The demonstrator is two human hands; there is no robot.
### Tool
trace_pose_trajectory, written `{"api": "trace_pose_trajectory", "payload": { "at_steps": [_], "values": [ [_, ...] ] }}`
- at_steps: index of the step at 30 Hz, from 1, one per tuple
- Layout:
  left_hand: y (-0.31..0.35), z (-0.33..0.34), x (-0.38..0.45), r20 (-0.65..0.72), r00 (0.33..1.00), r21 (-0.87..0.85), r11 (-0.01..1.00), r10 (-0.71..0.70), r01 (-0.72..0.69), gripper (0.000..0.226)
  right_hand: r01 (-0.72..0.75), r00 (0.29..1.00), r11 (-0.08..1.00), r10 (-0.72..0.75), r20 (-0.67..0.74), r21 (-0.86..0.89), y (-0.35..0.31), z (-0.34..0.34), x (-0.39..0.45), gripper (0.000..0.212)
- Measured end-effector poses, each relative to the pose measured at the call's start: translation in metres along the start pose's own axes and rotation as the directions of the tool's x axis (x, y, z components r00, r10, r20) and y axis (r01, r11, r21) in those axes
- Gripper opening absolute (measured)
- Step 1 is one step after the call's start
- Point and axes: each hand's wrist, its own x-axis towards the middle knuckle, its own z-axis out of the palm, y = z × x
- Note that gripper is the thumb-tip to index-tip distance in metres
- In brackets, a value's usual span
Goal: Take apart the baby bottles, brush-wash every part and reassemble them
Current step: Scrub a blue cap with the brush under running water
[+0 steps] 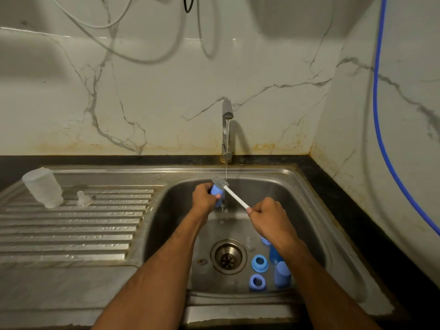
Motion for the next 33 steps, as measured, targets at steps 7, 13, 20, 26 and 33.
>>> {"api": "trace_pose_trajectory", "payload": {
  "at_steps": [7, 13, 20, 26, 33],
  "values": [
    [0.005, -0.006, 0.004, -0.031, 0.999, -0.056, 0.998, -0.006, 0.004, 0.037, -0.055, 0.998, 0.996, 0.057, -0.031, 0.064, 0.006, -0.008, 0.002, 0.031],
    [-0.001, 0.003, 0.000, 0.012, 1.000, -0.035, 0.999, -0.022, 0.023, 0.039, -0.034, 0.999, 0.995, 0.036, -0.020, 0.091, 0.009, -0.007, 0.001, 0.037],
    [-0.001, 0.010, -0.004, -0.050, 0.998, 0.050, 0.998, -0.046, 0.048, 0.034, -0.146, 0.972, 0.985, 0.160, -0.173, 0.090, 0.017, -0.004, 0.003, 0.030],
    [-0.004, 0.019, 0.001, -0.118, 0.993, 0.062, 0.998, -0.018, 0.026, 0.038, -0.136, 0.966, 0.990, 0.141, -0.218, 0.040, 0.018, -0.008, 0.005, 0.032],
    [0.001, 0.026, 0.008, -0.088, 0.996, -0.003, 1.000, -0.006, 0.006, 0.042, -0.128, 0.966, 0.992, 0.125, -0.226, 0.001, 0.013, -0.018, 0.015, 0.031]
  ]
}}
